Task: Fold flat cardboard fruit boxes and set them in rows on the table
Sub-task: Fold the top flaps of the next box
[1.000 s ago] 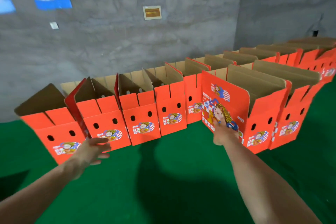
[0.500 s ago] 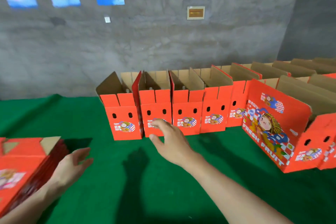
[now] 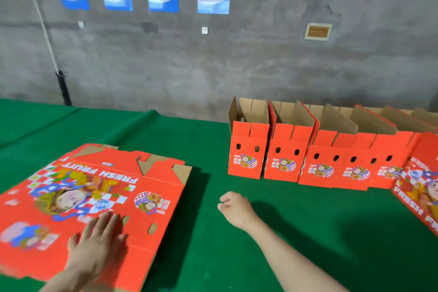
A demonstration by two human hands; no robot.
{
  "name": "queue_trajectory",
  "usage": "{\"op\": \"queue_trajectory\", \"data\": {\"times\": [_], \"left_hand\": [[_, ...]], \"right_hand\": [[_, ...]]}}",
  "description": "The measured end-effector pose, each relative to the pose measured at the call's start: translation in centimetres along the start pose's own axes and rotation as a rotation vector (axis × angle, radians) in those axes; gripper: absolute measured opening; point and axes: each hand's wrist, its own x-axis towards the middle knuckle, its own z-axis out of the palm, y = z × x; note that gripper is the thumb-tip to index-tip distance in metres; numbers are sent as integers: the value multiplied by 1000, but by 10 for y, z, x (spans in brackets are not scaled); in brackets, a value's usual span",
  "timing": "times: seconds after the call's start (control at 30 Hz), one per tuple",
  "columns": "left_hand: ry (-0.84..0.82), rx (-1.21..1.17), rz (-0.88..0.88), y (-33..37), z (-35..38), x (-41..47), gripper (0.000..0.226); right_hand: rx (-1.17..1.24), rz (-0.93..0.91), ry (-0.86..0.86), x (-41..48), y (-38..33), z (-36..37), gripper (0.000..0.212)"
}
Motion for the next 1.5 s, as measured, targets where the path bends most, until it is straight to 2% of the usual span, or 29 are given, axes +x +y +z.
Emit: {"op": "queue_trajectory", "data": {"times": [0.07,0.1,0.13,0.2,0.27,0.33,0.4,0.47,0.53,0.6,0.7,0.77,0.83,0.93,1.03,1.13,1.2,1.27,1.3,1.33,1.37,1.4,1.43,1.5], "left_hand": [[90,-64,163,14,-22,-20,53],[125,-114,232,13,-30,-24,52],[148,-115,266,11,-38,-26,56],[43,-89,205,7,-52,-27,81],[-84,9,122,1,-48,-28,102],[-168,9,105,-1,-41,-31,116],[-86,-76,147,-1,-41,-32,123],[13,-271,200,-1,-56,-29,123],[116,-402,207,-1,-75,-22,119],[217,-451,141,3,-94,-11,106],[283,-610,59,21,-122,-4,76],[361,-668,151,47,-132,-9,64],[392,-732,333,93,-141,-25,60],[272,-885,559,177,-167,-64,64],[78,-1073,680,252,-207,-99,70],[-10,-1137,778,297,-235,-125,105],[-65,-1180,761,306,-243,-141,122],[-99,-1246,779,303,-242,-152,116],[-67,-1304,769,299,-238,-156,101],[9,-1378,736,295,-233,-156,75],[117,-1443,688,290,-229,-155,42],[229,-1474,623,284,-225,-151,21],[327,-1471,570,277,-224,-147,23],[373,-1488,545,262,-226,-137,29]], "right_hand": [[-28,57,-30,0,-13,35,36],[11,111,-53,-2,-18,52,40],[108,176,-82,-3,-21,66,38],[433,327,-117,-7,-29,87,28],[722,471,5,-6,-34,95,26],[906,556,153,-6,-42,94,27],[972,598,283,-6,-46,85,26],[963,580,389,-9,-49,66,27],[944,496,489,-16,-46,38,26],[905,367,617,-31,-37,1,25],[859,171,795,-66,-11,-49,29],[814,83,872,-93,6,-74,27],[835,32,935,-117,15,-90,25],[874,-61,1042,-145,17,-98,23],[816,-181,1155,-167,4,-94,28],[726,-297,1263,-187,-20,-80,25],[694,-360,1257,-196,-37,-63,22],[688,-414,1191,-201,-51,-43,24],[657,-444,1148,-201,-52,-32,25],[600,-475,1101,-201,-53,-26,31],[547,-487,1033,-202,-56,-23,42],[474,-501,964,-204,-58,-25,55],[384,-574,911,-203,-58,-28,55],[258,-753,850,-193,-53,-39,36]]}}
